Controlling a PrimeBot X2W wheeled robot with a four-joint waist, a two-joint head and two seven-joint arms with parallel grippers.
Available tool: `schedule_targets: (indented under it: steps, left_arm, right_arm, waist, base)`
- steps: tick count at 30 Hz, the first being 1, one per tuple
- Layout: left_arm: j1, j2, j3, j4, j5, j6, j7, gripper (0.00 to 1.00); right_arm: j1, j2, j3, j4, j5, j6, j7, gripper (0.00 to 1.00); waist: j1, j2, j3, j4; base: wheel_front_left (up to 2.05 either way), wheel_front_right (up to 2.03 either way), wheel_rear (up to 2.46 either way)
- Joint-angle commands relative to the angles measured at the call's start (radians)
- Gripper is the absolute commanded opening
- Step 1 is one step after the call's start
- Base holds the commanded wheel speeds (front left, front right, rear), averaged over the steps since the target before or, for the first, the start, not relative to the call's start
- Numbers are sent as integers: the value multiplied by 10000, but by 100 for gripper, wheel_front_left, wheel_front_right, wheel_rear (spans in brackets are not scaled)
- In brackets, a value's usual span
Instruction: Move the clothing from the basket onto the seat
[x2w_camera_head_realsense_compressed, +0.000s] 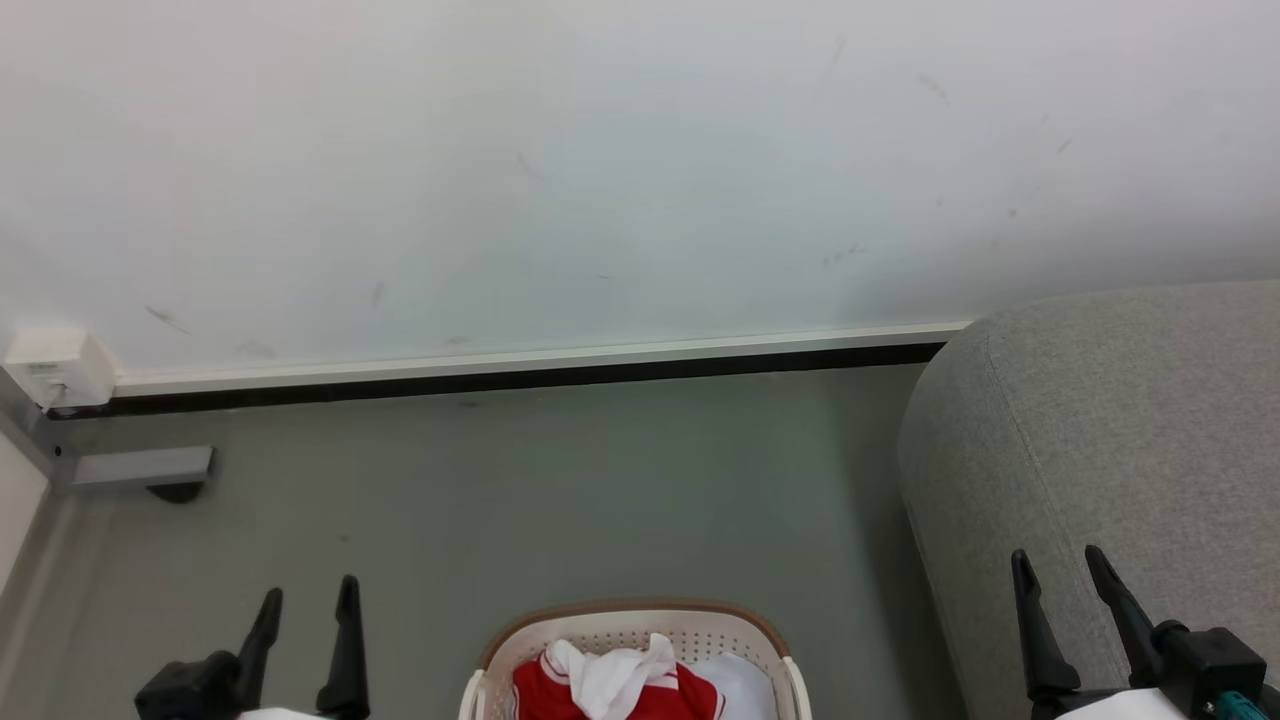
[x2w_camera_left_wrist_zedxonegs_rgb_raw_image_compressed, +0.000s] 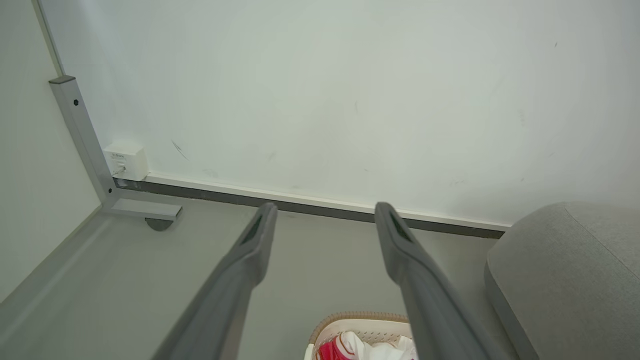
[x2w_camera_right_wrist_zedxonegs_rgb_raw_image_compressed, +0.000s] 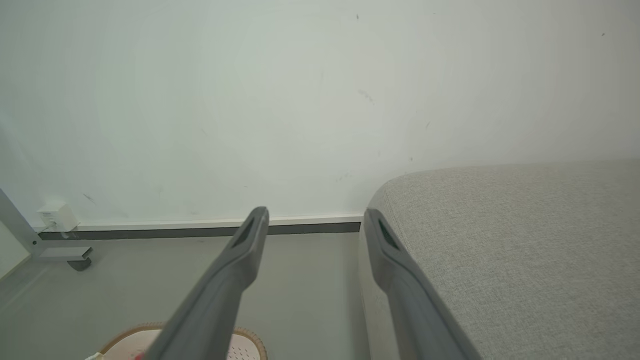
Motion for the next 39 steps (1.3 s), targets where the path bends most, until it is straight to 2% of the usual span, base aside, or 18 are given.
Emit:
schedule_targets:
  steps: [1, 20, 39]
  left_arm:
    - [17, 95, 26, -52, 287, 51, -82, 100]
    - [184, 150, -90, -41, 1670, -80, -467, 100]
    - [124, -57, 201, 179, 2042, -501, -612, 100]
  right_arm:
    - [3, -22, -32, 26, -229, -16, -82, 100]
    - [24, 144, -631, 562, -931, -19, -470, 100]
    - [-130, 146, -579, 830, -859, -21, -608, 100]
  waist:
    - [-1, 0, -1, 16]
    - [-1, 0, -40, 79]
    - [-1, 0, -29, 13]
  base:
    - [0, 0, 0]
    - [0, 0, 0]
    - [0, 0, 0]
